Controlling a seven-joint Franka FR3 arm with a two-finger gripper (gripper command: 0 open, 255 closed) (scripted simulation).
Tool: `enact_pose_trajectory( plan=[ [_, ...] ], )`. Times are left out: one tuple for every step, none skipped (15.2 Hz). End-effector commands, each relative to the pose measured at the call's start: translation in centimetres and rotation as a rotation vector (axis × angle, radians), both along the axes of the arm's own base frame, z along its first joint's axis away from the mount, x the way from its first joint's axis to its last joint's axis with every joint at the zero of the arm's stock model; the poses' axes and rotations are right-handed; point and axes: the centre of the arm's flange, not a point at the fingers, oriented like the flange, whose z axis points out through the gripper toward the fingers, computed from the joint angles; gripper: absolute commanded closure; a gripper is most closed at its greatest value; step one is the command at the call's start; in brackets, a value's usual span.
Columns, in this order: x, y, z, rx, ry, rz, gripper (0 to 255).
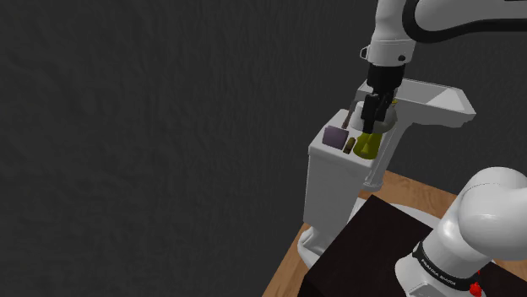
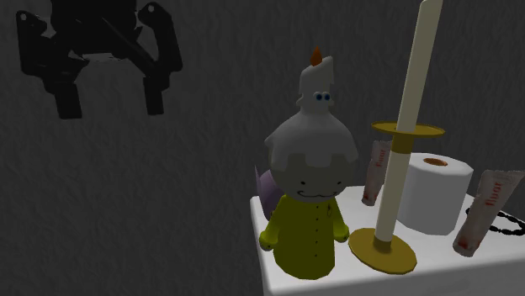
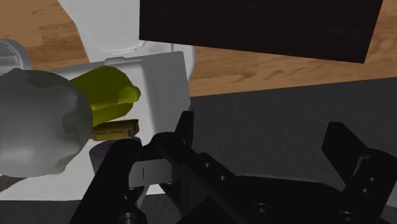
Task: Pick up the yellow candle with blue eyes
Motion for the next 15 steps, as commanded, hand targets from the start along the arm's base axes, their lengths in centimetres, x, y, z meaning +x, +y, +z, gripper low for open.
enact_pose_trajectory(
  plan=[
    [0.0, 0.0, 0.0, 0.0, 0.0, 0.0, 0],
    [0.5, -1.3, 0.5, 0.008, 0.002, -0.019, 0],
    [0.9, -2.6, 1.0, 0.016, 0.003, -0.038, 0],
    [1.4, -3.9, 1.5, 0.025, 0.005, -0.057, 0],
    [1.8, -5.3, 2.0, 0.033, 0.006, -0.076, 0],
    [2.2, -6.6, 2.5, 0.041, 0.008, -0.095, 0],
    [2.5, -8.0, 2.9, 0.049, 0.009, -0.114, 0],
    [2.8, -9.3, 3.4, 0.057, 0.011, -0.133, 0],
    [3.1, -10.7, 3.8, 0.066, 0.012, -0.152, 0],
    [3.4, -12.1, 4.2, 0.074, 0.014, -0.171, 0],
    [3.7, -13.5, 4.7, 0.082, 0.015, -0.19, 0],
    [3.9, -14.9, 5.1, 0.09, 0.017, -0.209, 0],
    [4.1, -16.3, 5.4, 0.099, 0.018, -0.228, 0],
    [4.3, -17.7, 5.8, 0.107, 0.02, -0.247, 0],
    [4.4, -19.1, 6.2, 0.115, 0.021, -0.266, 0]
  ],
)
